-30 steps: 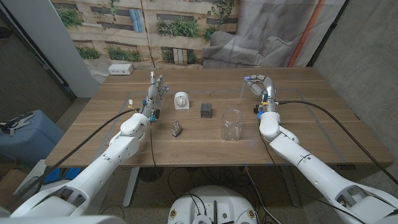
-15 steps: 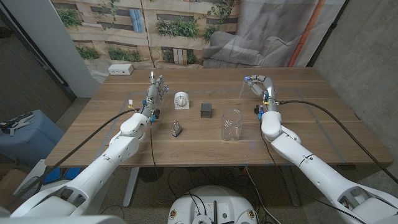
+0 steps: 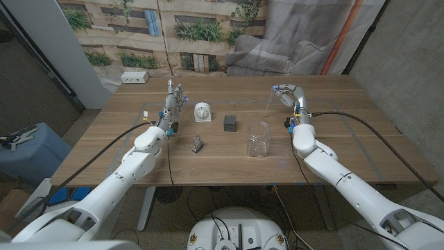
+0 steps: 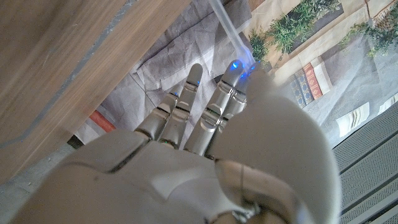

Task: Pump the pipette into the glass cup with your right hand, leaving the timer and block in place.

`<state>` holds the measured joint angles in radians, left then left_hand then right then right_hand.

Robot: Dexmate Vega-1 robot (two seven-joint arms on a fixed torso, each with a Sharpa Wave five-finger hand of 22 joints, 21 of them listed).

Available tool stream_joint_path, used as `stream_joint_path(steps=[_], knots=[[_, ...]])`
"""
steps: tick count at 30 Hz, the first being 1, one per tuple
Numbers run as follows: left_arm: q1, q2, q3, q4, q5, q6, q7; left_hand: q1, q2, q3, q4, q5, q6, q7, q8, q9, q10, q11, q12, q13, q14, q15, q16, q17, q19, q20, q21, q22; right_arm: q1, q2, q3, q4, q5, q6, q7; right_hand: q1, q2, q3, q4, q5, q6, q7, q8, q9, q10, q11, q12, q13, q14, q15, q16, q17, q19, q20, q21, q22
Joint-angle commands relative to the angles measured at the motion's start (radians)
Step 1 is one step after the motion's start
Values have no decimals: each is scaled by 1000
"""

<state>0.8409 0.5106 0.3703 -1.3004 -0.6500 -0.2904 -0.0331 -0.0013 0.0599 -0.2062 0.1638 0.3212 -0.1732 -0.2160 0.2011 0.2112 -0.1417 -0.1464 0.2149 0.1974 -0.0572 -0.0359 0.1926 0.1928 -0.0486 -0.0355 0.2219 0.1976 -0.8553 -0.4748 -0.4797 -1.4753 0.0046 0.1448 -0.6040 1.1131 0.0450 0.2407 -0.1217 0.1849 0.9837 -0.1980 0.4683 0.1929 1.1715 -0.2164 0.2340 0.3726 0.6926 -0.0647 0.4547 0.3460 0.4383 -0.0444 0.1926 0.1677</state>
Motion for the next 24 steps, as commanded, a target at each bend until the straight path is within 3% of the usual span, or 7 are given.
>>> stream_joint_path(steps=[1, 24], knots=[[0, -1, 0, 0, 0, 0, 4, -1, 44, -7, 0, 7, -2, -6, 6, 2, -1, -2, 5, 6, -8, -116, 6, 6, -6, -90, 5, 2, 1, -8, 2, -13, 10, -13, 18, -18, -3, -8, 0, -3, -9, 0, -5, 3, -10, 2, -6, 1, -15, -150, -2, 6, -1, -67, -2, 2], [0, -1, 0, 0, 0, 0, 4, -1, 43, -7, 0, 7, -2, -6, 6, 2, -1, -3, 5, 6, -9, -115, 6, 6, -6, -90, 5, 2, 4, -11, 3, -18, 19, -21, 26, -50, -10, -28, 1, -2, -37, -4, -19, 7, -44, 3, -21, -4, -51, -147, -9, 14, -10, -37, -3, 1]])
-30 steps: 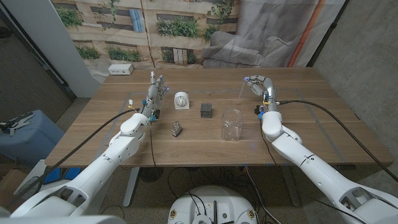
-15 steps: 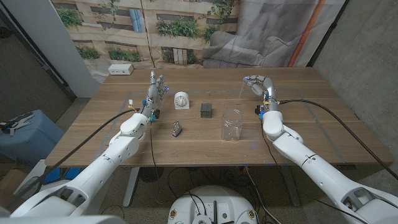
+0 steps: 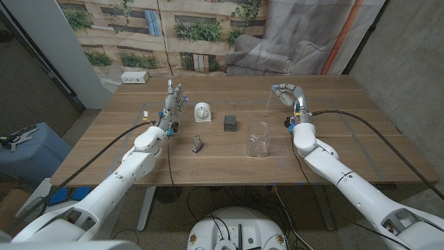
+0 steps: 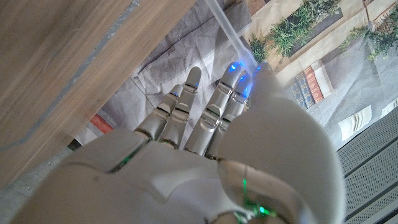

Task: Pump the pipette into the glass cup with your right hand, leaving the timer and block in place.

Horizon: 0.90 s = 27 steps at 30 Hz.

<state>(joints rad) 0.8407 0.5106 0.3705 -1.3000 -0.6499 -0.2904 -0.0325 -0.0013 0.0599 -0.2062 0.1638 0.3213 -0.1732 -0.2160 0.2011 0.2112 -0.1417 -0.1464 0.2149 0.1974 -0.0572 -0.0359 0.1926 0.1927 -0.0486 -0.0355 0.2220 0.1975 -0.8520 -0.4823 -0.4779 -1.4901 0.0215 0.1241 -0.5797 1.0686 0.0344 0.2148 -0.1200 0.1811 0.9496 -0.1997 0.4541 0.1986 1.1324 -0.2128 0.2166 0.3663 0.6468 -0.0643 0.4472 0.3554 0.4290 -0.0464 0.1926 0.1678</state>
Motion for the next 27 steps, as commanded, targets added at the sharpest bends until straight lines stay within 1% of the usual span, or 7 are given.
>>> stream_joint_path(steps=[1, 7, 8, 12, 27], knots=[[0, 0, 0, 0, -1, 0, -1, -1, 43, -7, 0, 7, -2, -6, 6, 2, -1, -2, 5, 6, -9, -115, 6, 6, -6, -90, 5, 2, 1, -4, 1, -4, 1, 0, 2, -5, 1, -2, -1, 1, -2, -2, -5, 1, -5, -1, -3, 2, -6, -148, -2, 5, 0, -35, -3, 1], [0, 0, 0, 1, -1, 0, -2, -1, 43, -7, 0, 7, -2, -6, 6, 2, -2, -3, 4, 6, -9, -115, 6, 6, -6, -90, 5, 2, -2, -5, 5, -10, 9, -4, 6, -12, 2, -5, 0, 1, -2, -1, -5, 1, -8, -1, -3, 3, -7, -145, 0, 8, 0, -31, -3, 1], [0, 0, 0, 1, -1, 0, -2, -1, 43, -7, 0, 7, -3, -6, 6, 2, -1, -3, 5, 6, -10, -114, 6, 6, -6, -89, 5, 2, -2, -6, 6, -11, 10, -4, 6, -12, 2, -6, 0, 2, -4, -2, -6, 1, -9, -1, -3, 3, -8, -146, 0, 8, 2, -27, -2, 1], [0, 0, 0, 1, -1, 0, -2, -1, 43, -7, 0, 7, -3, -6, 6, 2, 1, 2, 5, 6, -9, -115, 6, 6, -6, -90, 5, 2, -4, -14, 10, -24, 8, -11, 7, -14, 4, -6, 0, 2, -2, -2, -5, 2, -9, -1, -3, 4, -9, -146, 1, 9, 3, -24, -1, 1], [0, 0, 0, 1, -1, -1, -2, -1, 44, -7, 0, 7, -2, -6, 6, 2, 0, -4, 5, 6, -9, -116, 6, 6, -5, -90, 5, 2, -13, -76, 30, -79, 7, -32, 56, -24, 7, -10, 0, 2, -2, -1, -7, 2, -11, -1, -1, 6, -13, -144, 2, 13, 1, -22, -2, 2]])
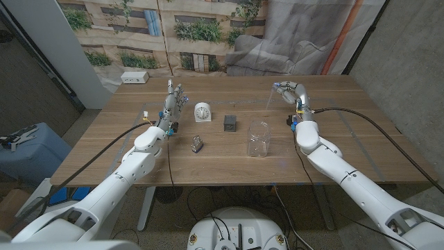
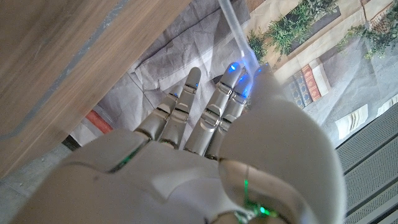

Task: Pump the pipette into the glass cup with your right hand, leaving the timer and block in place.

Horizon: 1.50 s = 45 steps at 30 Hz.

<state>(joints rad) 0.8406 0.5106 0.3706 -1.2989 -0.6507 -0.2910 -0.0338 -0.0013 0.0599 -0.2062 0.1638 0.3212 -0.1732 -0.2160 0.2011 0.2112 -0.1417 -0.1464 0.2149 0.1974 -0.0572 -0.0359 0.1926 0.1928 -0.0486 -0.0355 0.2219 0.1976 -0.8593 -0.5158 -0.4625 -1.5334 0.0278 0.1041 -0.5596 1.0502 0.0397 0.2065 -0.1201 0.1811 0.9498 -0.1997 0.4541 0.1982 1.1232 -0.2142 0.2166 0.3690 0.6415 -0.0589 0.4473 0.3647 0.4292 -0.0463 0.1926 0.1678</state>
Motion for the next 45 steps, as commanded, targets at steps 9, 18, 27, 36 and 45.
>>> stream_joint_path(steps=[9, 18, 27, 36, 45], knots=[[0, 0, 0, 0, 0, 0, 0, -1, 43, -7, 0, 7, -2, -6, 6, 2, -1, -2, 5, 6, -9, -116, 6, 6, -6, -90, 5, 2, 6, -91, 22, -52, -25, -26, 68, -8, 3, -2, -1, 2, -4, -1, -8, 2, -4, 0, -1, 4, -10, -150, 1, 4, 1, -20, -2, 2], [0, -1, 0, -1, 1, 0, 4, -1, 43, -7, 0, 7, -2, -6, 6, 2, -1, -3, 5, 6, -9, -115, 6, 6, -6, -90, 5, 2, 19, -153, 20, -68, -99, -41, 83, -8, 2, -3, -5, 2, -5, 1, -8, 2, -5, 0, 1, 5, -12, -150, 1, 6, 5, -17, 0, 2], [0, 0, 0, -1, 0, 1, 0, -1, 43, -7, 0, 7, -2, -6, 6, 2, -1, -3, 5, 6, -9, -115, 6, 6, -6, -90, 5, 2, 54, -217, -11, -48, -220, -25, 100, -6, 4, -1, -8, 3, -1, 1, -8, 2, -3, -1, 2, 6, -14, -151, -1, 5, 7, -14, 1, 2], [0, 0, 0, -1, 0, 1, 0, -1, 43, -7, 0, 7, -2, -6, 6, 2, -1, -3, 4, 6, -9, -115, 6, 6, -6, -90, 5, 2, 82, -271, -40, -43, -346, -46, 112, -4, 7, 0, -11, 4, 2, -1, -7, 2, -3, -1, 4, 7, -13, -152, 0, 6, 8, -14, 0, 2], [0, -1, 0, -1, 1, 0, 4, -1, 43, -7, 0, 7, -2, -6, 6, 2, -2, -5, 4, 6, -9, -114, 6, 6, -6, -91, 5, 2, 110, -305, -80, -35, -474, -91, 120, 0, 9, 3, -16, 5, 6, -3, -5, 2, -4, -1, 2, 6, -14, -154, -3, 5, 11, -15, 1, 1]])
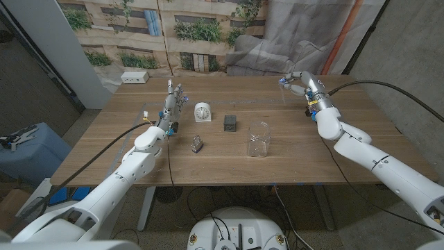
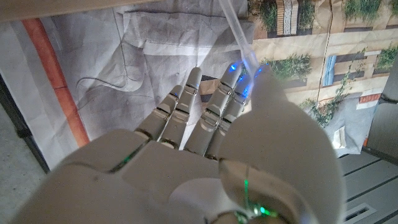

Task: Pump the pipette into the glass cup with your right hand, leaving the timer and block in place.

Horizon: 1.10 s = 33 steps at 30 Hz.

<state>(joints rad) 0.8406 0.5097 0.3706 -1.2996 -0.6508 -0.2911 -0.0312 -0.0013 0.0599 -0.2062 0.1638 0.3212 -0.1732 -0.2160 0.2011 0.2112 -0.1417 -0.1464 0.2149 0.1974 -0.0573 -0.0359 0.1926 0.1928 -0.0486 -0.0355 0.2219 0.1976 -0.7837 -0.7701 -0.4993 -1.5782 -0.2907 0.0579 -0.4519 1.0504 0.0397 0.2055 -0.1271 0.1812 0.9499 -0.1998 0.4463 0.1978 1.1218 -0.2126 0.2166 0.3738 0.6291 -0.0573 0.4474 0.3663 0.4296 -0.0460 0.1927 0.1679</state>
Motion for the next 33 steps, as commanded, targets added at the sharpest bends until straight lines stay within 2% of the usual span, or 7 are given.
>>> stream_joint_path(steps=[1, 18, 26, 33], knots=[[0, 0, 0, -1, 1, 1, 2, -1, 43, -7, 0, 7, -2, -6, 6, 2, -2, -5, 4, 6, -9, -115, 6, 6, -6, -90, 5, 2, 36, -52, -47, 9, -167, -54, 13, -1, 9, 4, -9, 5, 7, -4, 3, 3, -3, -3, 3, 1, 0, -155, -3, 3, 12, -15, 2, 1], [0, 1, 0, 0, 0, 0, -3, -1, 44, -7, 0, 7, -2, -6, 6, 2, -1, -3, 4, 6, -9, -115, 6, 6, -6, -90, 5, 2, 89, -72, -116, 68, -307, -72, 17, -1, 10, 8, -14, 6, 13, -9, 8, 5, 4, -4, 6, 2, 5, -156, -9, -1, 14, -19, 1, 1], [0, 0, 0, -1, 1, 0, 2, -1, 44, -7, 0, 7, -2, -6, 6, 2, -1, -2, 4, 6, -9, -116, 6, 6, -6, -89, 5, 2, 105, -70, -145, 74, -366, -121, 28, -1, 10, 9, -16, 6, 13, -10, 11, 9, 6, -4, 7, 1, 6, -156, -12, -3, 15, -20, 1, 1], [0, 0, 0, -1, 1, 1, 1, -1, 44, -7, 0, 7, -2, -6, 6, 2, 1, -3, 5, 6, -8, -116, 6, 6, -6, -90, 5, 2, 124, -56, -163, 102, -371, -143, 48, 0, 11, 10, -18, 7, 13, -11, 13, 12, 7, -4, 7, 1, 7, -157, -14, -4, 15, -21, 0, 1]])
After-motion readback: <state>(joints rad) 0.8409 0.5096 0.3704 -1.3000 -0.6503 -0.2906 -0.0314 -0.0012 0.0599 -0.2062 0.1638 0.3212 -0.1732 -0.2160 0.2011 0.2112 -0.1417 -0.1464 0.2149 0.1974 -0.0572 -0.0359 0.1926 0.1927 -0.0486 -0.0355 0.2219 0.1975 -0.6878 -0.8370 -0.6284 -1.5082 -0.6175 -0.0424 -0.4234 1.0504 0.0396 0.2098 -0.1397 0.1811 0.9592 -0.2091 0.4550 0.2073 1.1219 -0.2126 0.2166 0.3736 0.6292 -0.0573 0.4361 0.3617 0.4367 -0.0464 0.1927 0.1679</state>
